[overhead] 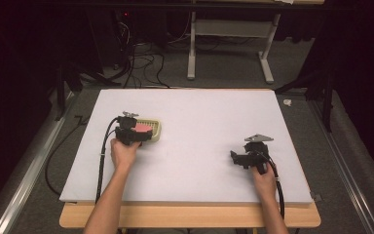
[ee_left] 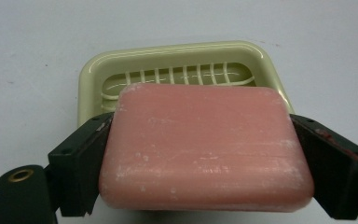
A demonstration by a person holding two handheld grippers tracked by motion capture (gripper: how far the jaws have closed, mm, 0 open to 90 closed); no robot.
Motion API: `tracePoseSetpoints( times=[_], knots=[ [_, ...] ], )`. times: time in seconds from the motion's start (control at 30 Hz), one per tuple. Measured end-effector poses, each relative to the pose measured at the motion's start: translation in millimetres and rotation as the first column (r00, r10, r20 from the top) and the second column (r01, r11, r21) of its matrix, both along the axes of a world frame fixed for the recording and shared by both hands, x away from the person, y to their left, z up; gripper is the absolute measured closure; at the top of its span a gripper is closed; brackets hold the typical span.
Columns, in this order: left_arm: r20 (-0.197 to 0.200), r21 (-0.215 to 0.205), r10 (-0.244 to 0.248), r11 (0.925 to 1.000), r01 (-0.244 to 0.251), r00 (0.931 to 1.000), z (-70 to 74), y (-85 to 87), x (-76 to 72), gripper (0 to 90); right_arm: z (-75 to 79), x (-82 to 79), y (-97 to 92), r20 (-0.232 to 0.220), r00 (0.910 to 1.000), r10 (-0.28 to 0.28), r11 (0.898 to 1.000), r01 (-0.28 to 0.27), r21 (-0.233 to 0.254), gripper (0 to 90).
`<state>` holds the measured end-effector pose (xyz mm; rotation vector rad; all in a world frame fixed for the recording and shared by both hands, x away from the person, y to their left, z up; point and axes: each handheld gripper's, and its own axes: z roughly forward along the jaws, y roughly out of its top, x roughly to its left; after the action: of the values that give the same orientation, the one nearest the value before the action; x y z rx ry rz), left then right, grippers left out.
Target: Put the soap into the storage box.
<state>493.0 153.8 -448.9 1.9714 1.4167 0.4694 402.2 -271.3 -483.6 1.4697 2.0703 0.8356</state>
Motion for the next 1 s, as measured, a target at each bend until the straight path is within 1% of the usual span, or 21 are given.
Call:
tracePoseSetpoints(
  times=[0.17, 0.27, 0.33, 0.47, 0.57, 0.67, 0.73, 0.77, 0.87, 1.0],
  knots=[
    [0.009, -0.023, 0.017, 0.9996, -0.017, 0.9998, -0.1, 0.8, 1.8, 12.4, 0.0, 0.0, 0.0, 0.0, 1.0, 0.0, 1.0, 0.0, 0.0, 14.8],
    [0.002, -0.015, 0.01, 0.9998, -0.01, 0.9999, -1.2, 0.4, 1.8, 10.9, 0.0, 0.0, 0.0, 0.0, 1.0, 0.0, 1.0, 0.0, 0.0, 14.8],
    [0.006, -0.008, 0.01, 0.9999, -0.01, 0.9999, -1.4, 0.7, 1.5, 10.2, 0.0, 0.0, 0.0, 0.0, 1.0, 0.0, 1.0, 0.0, 0.0, 14.8],
    [0.023, -0.02, 0.013, 0.9997, -0.012, 0.9996, 1.9, 2.6, 0.0, 9.1, 0.0, -0.1, 0.1, -0.001, 1.0, -0.002, 1.0, 0.002, 0.001, 14.7],
    [0.034, -0.016, 0.009, 0.9998, -0.008, 0.9994, 4.4, 2.9, -2.4, 9.1, 0.0, 0.0, 0.0, 0.0, 1.0, 0.0, 1.0, 0.0, 0.0, 14.8],
    [0.049, -0.003, -0.008, 1.0, 0.008, 0.9988, 7.8, 2.4, -6.2, 9.1, 0.0, -0.1, 0.1, -0.001, 1.0, -0.002, 1.0, 0.002, 0.001, 14.8],
    [0.062, -0.01, -0.017, 0.9998, 0.018, 0.998, 11.8, 2.6, -9.6, 9.3, 0.0, -0.1, 0.0, 0.0, 1.0, 0.0, 1.0, 0.0, 0.0, 14.8],
    [0.062, -0.01, -0.017, 0.9998, 0.018, 0.998, 11.8, 2.6, -9.6, 9.3, 0.0, -0.1, 0.0, 0.0, 1.0, 0.0, 1.0, 0.0, 0.0, 14.8],
    [0.084, -0.005, -0.014, 0.9999, 0.014, 0.9964, 17.0, 2.2, -13.9, 9.6, 0.0, -0.1, 0.1, -0.001, 1.0, -0.002, 1.0, 0.002, 0.001, 14.8],
    [0.094, 0.002, -0.022, 0.9998, 0.022, 0.9954, 21.6, 2.5, -18.5, 10.0, 0.0, 0.0, 0.0, 0.0, 1.0, 0.0, 1.0, 0.0, 0.0, 14.8]
  ],
)
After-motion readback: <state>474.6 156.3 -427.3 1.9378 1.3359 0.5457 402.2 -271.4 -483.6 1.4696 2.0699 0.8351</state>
